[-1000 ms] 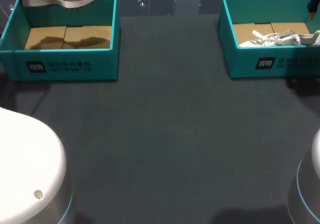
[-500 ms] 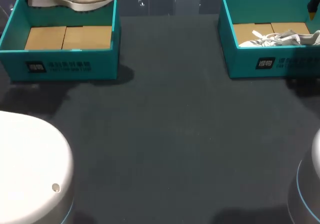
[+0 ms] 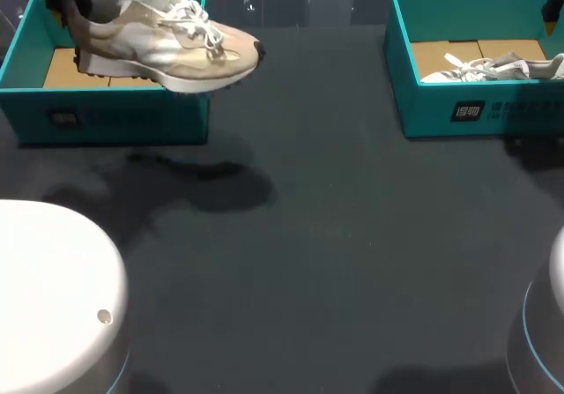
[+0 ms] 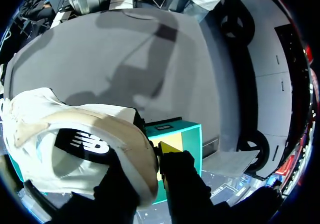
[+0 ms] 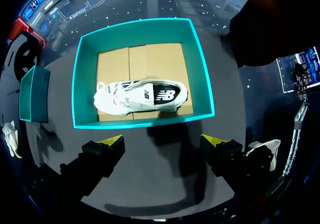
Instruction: Take the shoe out of the shoebox, open the shoe tongue, remove and reinsert the insole, then place the shoe into the shoebox
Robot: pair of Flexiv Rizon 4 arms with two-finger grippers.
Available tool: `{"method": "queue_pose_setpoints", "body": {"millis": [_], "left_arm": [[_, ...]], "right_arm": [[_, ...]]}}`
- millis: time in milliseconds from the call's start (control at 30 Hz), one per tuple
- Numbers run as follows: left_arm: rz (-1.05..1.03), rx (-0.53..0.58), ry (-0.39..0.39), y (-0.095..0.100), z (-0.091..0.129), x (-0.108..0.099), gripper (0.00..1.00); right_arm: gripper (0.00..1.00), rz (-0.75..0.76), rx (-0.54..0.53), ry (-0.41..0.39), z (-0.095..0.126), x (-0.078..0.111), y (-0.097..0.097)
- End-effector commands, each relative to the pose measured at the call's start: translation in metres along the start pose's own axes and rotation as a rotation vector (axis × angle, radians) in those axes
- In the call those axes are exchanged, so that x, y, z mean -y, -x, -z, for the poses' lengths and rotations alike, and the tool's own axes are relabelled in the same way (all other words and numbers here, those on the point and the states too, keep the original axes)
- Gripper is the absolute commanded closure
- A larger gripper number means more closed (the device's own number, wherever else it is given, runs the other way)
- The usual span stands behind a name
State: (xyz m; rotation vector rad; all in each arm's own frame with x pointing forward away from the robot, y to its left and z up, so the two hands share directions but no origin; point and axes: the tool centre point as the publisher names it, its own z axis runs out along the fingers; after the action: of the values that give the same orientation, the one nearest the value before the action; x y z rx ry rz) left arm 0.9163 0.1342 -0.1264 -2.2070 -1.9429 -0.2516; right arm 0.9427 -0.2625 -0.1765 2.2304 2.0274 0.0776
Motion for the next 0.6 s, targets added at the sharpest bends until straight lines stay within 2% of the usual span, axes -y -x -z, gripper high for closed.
{"method": "queue_pose_setpoints", "body": {"millis": [33,300,600], "left_arm": [[-0.029,-0.024,0.305,0.026,-0.005,0.068,1.00],[-0.063,-0.044,0.304,0.078,-0.021,0.113,1.00],[-0.065,-0.073,0.303,0.119,-0.036,0.133,1.00]], "right_arm": [[0.00,-0.001,0.001,0.002,0.000,0.001,0.000],[0.00,-0.001,0.001,0.002,0.000,0.001,0.000],[0.00,-0.001,0.001,0.002,0.000,0.001,0.000]]}}
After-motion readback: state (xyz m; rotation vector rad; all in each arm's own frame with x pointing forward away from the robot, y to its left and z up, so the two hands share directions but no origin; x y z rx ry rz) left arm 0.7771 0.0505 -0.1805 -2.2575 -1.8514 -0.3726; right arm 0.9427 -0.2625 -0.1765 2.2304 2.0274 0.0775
